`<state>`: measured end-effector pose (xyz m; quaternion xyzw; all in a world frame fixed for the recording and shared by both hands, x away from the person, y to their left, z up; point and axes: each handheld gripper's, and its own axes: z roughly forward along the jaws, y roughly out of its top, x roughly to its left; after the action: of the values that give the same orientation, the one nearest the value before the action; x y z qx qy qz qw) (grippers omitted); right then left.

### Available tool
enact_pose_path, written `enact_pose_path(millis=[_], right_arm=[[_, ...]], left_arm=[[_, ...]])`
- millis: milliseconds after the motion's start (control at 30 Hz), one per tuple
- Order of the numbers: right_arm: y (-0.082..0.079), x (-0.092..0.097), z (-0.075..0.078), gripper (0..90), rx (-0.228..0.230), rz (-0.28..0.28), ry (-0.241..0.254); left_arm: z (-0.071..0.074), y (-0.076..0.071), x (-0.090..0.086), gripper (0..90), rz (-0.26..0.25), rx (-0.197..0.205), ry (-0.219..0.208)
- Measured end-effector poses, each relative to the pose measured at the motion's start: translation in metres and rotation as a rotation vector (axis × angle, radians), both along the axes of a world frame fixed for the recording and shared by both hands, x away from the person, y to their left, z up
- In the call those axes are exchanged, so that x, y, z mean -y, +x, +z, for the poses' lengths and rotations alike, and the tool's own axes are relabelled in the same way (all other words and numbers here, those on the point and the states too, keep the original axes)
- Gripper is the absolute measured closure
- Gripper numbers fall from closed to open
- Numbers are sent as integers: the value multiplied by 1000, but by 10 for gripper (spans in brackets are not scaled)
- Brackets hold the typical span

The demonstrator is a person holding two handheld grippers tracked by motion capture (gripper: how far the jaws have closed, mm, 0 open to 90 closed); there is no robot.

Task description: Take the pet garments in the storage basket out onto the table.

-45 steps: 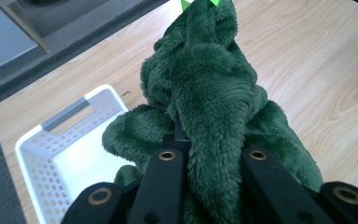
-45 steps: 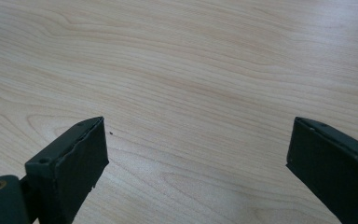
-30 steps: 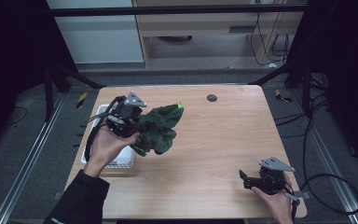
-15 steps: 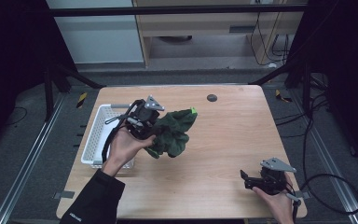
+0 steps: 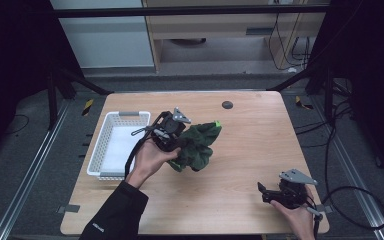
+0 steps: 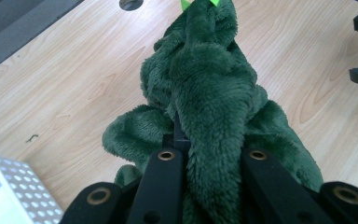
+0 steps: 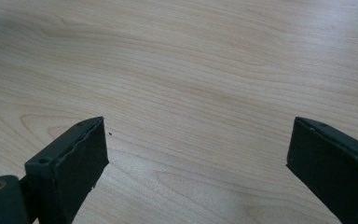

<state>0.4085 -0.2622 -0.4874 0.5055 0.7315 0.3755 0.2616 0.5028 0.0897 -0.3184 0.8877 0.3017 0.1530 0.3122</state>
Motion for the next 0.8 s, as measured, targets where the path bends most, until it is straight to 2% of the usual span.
enact_pose_path(millis=[200, 667, 800], right_arm=[[0, 0, -1, 50, 1, 0, -5], [0, 0, -1, 49, 2, 1, -9], [0, 0, -1, 49, 3, 1, -8]], left_arm=[[-17, 7, 9, 825, -2, -16, -11], [-48, 14, 22, 820, -9, -50, -41], [-56, 14, 25, 816, -22, -63, -33]])
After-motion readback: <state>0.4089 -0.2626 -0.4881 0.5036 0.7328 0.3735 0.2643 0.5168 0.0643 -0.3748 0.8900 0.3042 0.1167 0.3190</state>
